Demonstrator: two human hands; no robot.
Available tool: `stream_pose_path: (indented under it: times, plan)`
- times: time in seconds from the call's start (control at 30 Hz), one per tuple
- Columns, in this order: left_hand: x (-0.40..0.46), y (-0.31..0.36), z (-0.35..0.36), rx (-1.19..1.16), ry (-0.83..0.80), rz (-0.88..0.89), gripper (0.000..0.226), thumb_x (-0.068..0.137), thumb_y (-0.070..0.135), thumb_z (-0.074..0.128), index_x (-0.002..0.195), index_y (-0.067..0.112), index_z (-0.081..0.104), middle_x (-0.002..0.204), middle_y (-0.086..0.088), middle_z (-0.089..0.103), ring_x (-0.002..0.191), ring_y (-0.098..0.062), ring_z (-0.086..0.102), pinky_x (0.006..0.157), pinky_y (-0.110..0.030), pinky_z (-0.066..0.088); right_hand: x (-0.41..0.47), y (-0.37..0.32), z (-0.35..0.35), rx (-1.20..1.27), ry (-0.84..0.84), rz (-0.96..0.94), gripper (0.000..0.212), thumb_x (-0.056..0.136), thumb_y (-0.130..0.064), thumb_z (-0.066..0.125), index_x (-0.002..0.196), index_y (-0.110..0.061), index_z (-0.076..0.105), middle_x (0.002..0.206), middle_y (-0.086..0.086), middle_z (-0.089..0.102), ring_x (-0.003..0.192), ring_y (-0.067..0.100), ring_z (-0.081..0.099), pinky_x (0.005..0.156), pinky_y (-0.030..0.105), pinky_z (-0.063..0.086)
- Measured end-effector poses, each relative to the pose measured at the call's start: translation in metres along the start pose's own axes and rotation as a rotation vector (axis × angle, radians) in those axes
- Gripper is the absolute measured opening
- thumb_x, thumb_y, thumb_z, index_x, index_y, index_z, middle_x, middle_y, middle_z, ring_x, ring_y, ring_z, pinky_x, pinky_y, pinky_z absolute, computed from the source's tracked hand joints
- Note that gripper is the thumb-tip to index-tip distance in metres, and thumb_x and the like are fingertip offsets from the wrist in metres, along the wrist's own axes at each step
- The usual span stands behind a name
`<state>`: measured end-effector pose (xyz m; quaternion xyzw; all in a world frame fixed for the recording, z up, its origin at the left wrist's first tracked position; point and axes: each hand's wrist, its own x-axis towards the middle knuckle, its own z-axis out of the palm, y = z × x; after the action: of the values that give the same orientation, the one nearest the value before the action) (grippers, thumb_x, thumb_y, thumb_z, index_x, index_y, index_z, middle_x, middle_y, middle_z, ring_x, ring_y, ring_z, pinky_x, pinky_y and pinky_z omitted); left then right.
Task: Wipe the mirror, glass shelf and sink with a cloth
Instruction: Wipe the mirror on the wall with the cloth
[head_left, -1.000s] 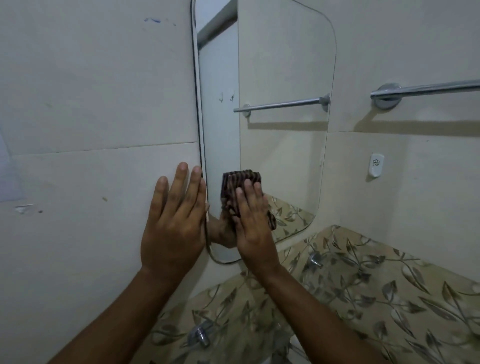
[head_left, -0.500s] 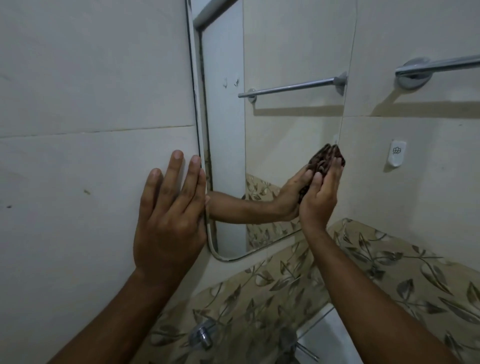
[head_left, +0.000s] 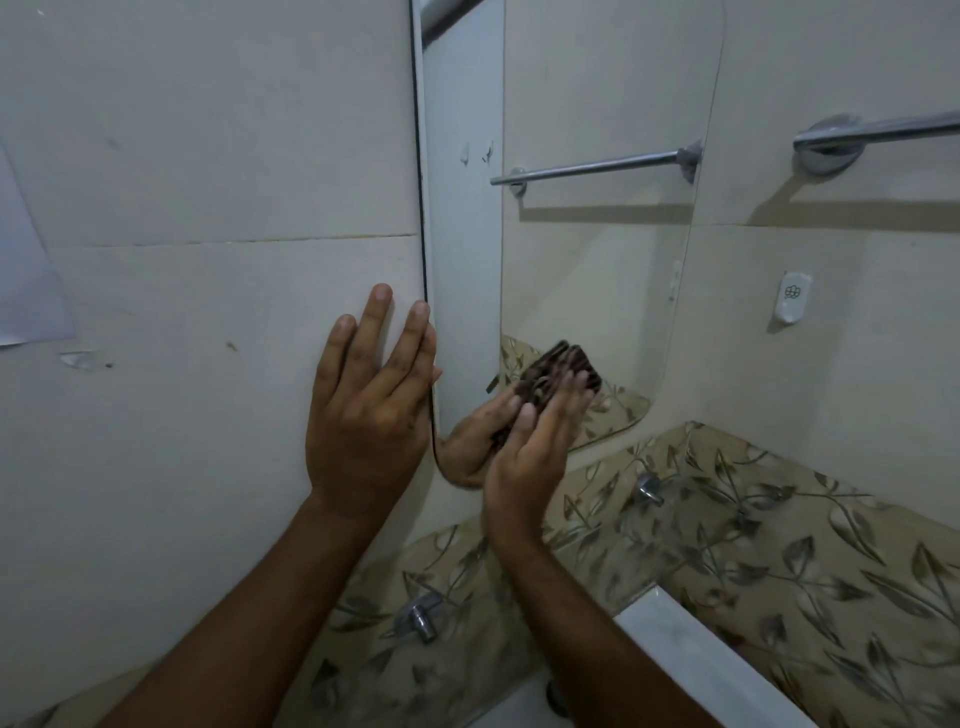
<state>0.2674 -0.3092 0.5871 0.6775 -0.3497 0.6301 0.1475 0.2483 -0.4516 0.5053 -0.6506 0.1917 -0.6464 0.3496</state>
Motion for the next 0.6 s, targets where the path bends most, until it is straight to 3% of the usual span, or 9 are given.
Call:
stream_pose_path:
  times: [0.2, 0.4, 0.5, 0.6]
  plan:
    - [-0.037, 0.011, -0.002, -0.100, -0.070, -0.026, 0.038, 0.100, 0.012, 0.043, 0.136, 0.006, 0.056, 0.149, -0.006, 0.046, 0.146, -0.036, 0.029, 0.117, -0.056, 0.025, -0.050, -0.034, 0.002, -0.021, -0.196, -0.251, 0.056, 0.104, -0.015, 0.040, 0.155, -0.008, 0.018, 0.164, 0.011, 0.015, 0.152, 0.030, 0.008, 0.118, 0.058, 0.021]
    - [-0.072, 0.018, -0.001, -0.163, -0.102, -0.028, 0.038, 0.099, 0.009, 0.040, 0.131, 0.007, 0.060, 0.145, -0.006, 0.050, 0.144, -0.038, 0.031, 0.117, -0.057, 0.024, -0.056, 0.012, -0.016, -0.117, -0.376, -0.556, 0.064, 0.097, -0.001, 0.050, 0.154, -0.015, 0.022, 0.165, 0.009, 0.013, 0.151, 0.034, 0.013, 0.117, 0.061, 0.020]
    - [-0.087, 0.023, 0.004, -0.120, -0.095, -0.015, 0.035, 0.098, 0.011, 0.049, 0.130, 0.009, 0.062, 0.143, -0.006, 0.053, 0.143, -0.038, 0.034, 0.114, -0.058, 0.029, -0.048, 0.035, -0.027, -0.148, -0.392, -0.561, 0.079, 0.091, 0.009, 0.056, 0.155, -0.017, 0.019, 0.165, 0.009, 0.011, 0.151, 0.034, 0.013, 0.115, 0.063, 0.022]
    - [-0.097, 0.026, 0.011, -0.038, -0.076, 0.008, 0.035, 0.095, 0.014, 0.059, 0.130, 0.009, 0.062, 0.144, -0.007, 0.052, 0.143, -0.038, 0.035, 0.114, -0.058, 0.030, -0.028, 0.055, -0.036, -0.170, -0.294, -0.411, 0.083, 0.091, 0.014, 0.055, 0.156, -0.017, 0.015, 0.165, 0.009, 0.011, 0.151, 0.034, 0.010, 0.114, 0.058, 0.029]
